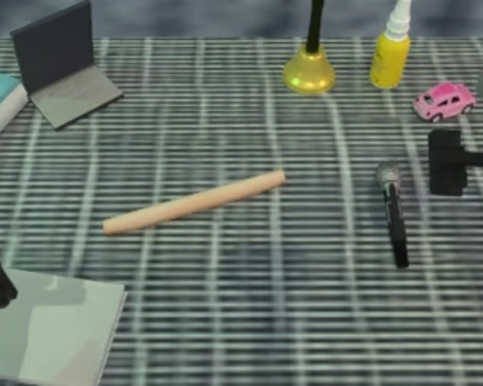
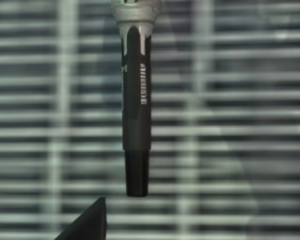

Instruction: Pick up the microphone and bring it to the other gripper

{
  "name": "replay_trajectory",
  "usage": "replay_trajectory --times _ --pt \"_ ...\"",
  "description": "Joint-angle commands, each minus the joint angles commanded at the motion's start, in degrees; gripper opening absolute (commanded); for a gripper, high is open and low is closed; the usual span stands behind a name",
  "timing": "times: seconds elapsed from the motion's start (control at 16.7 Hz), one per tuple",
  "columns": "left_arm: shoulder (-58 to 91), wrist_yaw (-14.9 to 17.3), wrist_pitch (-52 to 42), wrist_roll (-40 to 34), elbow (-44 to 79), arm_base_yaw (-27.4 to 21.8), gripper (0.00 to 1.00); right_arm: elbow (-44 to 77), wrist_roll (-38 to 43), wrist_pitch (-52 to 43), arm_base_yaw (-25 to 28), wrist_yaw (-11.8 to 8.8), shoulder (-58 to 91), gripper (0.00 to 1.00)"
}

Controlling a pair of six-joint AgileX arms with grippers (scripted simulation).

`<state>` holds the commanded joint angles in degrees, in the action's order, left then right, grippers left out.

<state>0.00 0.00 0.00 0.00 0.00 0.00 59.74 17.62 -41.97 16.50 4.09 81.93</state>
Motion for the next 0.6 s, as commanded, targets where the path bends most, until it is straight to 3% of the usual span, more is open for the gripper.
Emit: replay_trajectory --times 0.36,0.6 --pt "0.0 0.0 0.0 0.0 0.0 0.0 1.0 19.7 5.6 -12.9 5.4 1.2 25.2 1.0" --pt "0.0 0.0 0.0 0.0 0.0 0.0 1.0 26.6 7.5 -16.7 7.2 1.6 33.2 1.0"
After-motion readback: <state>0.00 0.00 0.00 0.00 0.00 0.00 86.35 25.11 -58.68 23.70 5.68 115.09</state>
